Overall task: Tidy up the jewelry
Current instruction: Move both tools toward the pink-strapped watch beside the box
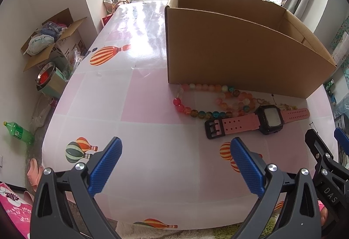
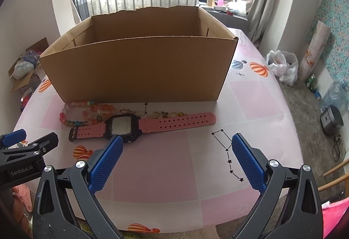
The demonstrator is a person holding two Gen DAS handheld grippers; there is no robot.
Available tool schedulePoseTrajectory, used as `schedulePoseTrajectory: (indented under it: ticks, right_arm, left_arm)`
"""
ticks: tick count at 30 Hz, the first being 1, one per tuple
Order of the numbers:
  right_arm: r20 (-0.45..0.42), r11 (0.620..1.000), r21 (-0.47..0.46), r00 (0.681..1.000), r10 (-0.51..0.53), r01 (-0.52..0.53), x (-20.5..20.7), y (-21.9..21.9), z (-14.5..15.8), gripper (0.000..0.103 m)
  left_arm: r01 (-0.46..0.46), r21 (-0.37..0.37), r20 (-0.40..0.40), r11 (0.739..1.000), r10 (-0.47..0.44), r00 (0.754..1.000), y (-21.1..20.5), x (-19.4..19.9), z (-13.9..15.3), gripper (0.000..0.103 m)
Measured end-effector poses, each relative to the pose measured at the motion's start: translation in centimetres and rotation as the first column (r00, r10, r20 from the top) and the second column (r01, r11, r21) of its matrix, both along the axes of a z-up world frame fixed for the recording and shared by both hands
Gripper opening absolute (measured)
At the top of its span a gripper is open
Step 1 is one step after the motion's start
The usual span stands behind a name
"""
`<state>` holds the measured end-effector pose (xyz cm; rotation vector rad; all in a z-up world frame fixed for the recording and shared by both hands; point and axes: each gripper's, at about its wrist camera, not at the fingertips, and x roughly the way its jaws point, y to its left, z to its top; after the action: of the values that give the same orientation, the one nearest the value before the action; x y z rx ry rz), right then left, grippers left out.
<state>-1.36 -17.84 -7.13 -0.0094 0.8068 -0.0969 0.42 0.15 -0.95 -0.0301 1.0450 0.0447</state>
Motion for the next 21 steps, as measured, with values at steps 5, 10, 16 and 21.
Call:
schedulePoseTrajectory:
  ticks: [5,10,16,21]
  right_arm:
    - [0.001,1.0,-0.002,1.0,0.007,-0.007,0.03,0.22,0.06,0.096]
    - [0.002,1.0,-0.001,1.0,0.007,-0.007,0.13,0.17,0.11,0.096]
    - [0.002,1.0,-0.001,1.0,0.007,-0.007,0.01,0.2,0.06,0.096]
    - [-0.001,1.0,0.003,1.0,0.009,-0.009,0.04,0.09,-0.05,0.096]
  left_arm:
    - [-0.001,0.002,-0.001,1.0,0.001,1.0,0.13,0.02,-0.06,0.097]
    - [-0.001,0.003,-0.004,1.0,0.001,1.0,0.25,-0.09,-0.17,0.097]
    - [0.001,0.008,-0.007,1.0,-0.001,1.0,0.02,-0.05,-0.23,0.097]
    - [-0.001,0.014,-0.012,1.0,0.001,1.0,-0.04,0.08,-0.38,0.097]
